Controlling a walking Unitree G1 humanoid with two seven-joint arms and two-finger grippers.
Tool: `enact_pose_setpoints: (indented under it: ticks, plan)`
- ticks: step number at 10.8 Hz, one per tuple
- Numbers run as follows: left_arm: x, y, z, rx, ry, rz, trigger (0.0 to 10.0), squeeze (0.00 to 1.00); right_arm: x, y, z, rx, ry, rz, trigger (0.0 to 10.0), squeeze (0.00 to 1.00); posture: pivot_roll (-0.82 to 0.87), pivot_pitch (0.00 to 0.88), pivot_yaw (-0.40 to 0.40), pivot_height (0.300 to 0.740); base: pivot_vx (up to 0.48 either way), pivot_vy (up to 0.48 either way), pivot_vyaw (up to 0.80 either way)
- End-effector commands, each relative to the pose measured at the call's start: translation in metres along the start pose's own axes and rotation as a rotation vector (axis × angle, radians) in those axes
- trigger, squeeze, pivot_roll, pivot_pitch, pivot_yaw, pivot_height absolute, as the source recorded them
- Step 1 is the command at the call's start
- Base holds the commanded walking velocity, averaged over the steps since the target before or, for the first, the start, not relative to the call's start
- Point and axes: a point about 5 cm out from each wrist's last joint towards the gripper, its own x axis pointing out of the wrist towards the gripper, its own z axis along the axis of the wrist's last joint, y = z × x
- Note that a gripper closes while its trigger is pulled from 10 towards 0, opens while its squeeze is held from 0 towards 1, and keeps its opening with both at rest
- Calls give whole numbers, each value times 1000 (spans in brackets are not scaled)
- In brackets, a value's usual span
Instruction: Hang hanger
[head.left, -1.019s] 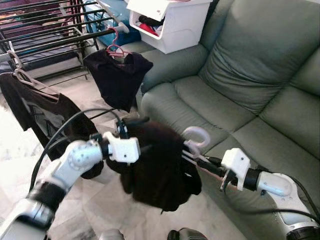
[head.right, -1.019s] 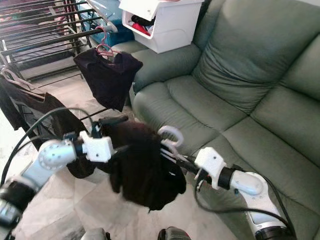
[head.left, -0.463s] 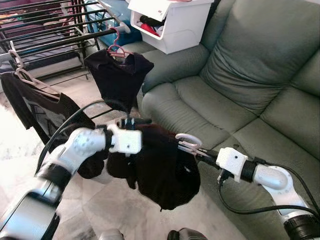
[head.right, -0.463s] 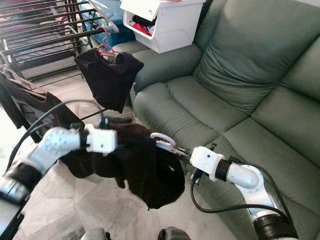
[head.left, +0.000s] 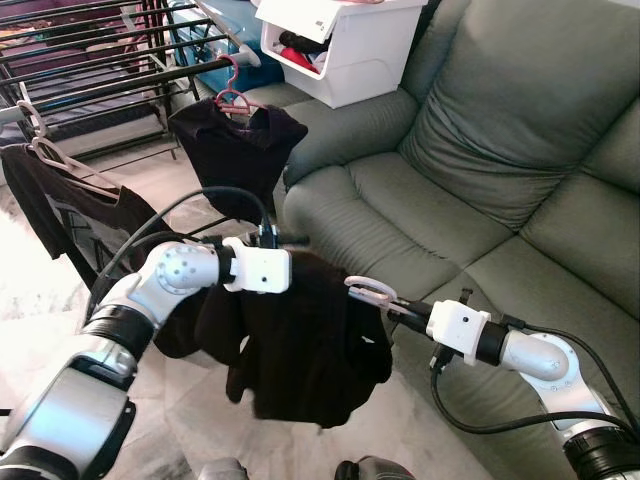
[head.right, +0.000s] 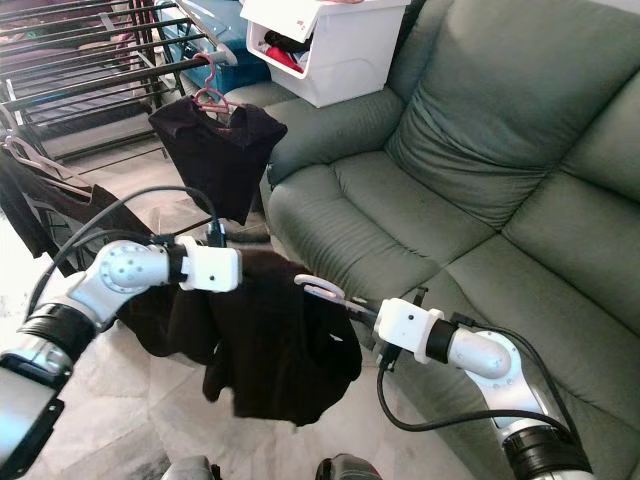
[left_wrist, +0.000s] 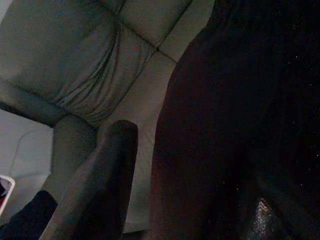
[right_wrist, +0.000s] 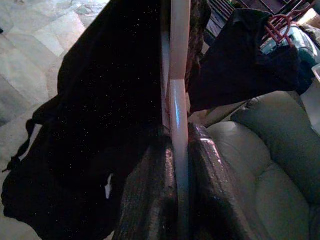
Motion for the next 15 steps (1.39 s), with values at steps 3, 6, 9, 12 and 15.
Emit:
enact_pose_setpoints:
  ticks: [3,6,9,12,15]
  plan:
    - [4,3,3,29,-6,-45,0,0,5,-4,5,-35,-32,-17,10000,0,-104,0,-14,740,0,0,0]
    - [6,1,2,36,0,-76,0,0,6,-4,5,-38,-33,-11,10000,0,-104,0,-21,740,0,0,0]
    - [4,3,-3,90,56,-112,0,0,7,-2,5,-44,-28,1,10000,0,-105,0,-22,740,0,0,0]
    - [4,5,-5,118,91,-101,0,0,8,1,4,-43,-25,13,10000,0,-103,0,-23,740,0,0,0]
    - [2,3,-12,117,137,-106,0,0,9,1,2,11,-20,29,10000,1000,-101,0,-25,740,0,0,0]
